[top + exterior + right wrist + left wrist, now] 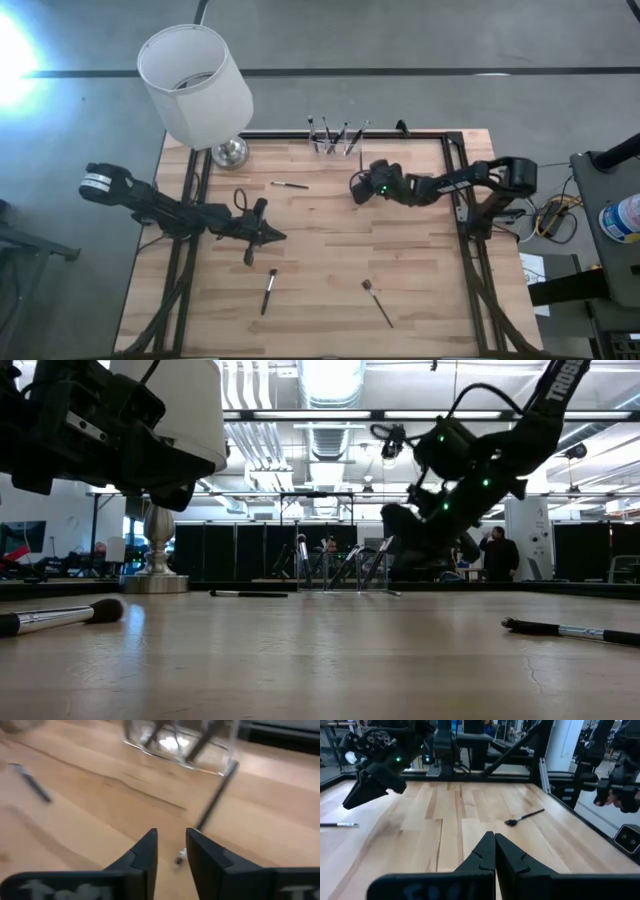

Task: Put items in baskets/containers
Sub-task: Put the eyeshadow brush into the transparent organizer

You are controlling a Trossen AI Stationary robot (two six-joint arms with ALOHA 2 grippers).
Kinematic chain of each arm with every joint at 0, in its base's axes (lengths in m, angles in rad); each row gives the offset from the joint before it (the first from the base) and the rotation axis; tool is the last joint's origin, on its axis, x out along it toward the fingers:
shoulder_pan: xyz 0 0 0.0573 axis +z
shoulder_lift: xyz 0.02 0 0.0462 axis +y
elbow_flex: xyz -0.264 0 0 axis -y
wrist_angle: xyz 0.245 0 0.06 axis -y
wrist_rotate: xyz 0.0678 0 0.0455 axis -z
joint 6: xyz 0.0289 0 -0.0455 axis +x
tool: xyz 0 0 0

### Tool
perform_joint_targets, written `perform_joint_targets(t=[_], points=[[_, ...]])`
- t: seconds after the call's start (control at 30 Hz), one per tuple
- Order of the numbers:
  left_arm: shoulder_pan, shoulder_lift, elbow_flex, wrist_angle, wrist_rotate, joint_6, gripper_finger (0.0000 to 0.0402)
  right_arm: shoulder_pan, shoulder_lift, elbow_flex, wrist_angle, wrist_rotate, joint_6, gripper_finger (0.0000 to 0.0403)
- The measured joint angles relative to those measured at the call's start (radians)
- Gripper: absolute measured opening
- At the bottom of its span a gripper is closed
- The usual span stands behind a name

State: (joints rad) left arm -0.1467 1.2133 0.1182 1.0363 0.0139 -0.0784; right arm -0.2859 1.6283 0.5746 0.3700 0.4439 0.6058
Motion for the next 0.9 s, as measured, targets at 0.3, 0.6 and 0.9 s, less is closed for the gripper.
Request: perform_joint_targets(t=[0.3,0.6,0.9], points=[[0.001,0.0,0.001,-0.005,0.0,0.0,0.0,-0.003,0.111,0.062,-0.038,0.03,0.025,0.0129],[0.0,0.0,0.001,-0.018,-0.013,0.0,0.0,-0.002,0.194,0.133,-0.146,0.084,0.049,0.0105],[0.001,0.0,0.001,-0.036,-0.061,-0.029,0.0,0.008,0.186,0.127,-0.18,0.086,-0.015,0.0028]])
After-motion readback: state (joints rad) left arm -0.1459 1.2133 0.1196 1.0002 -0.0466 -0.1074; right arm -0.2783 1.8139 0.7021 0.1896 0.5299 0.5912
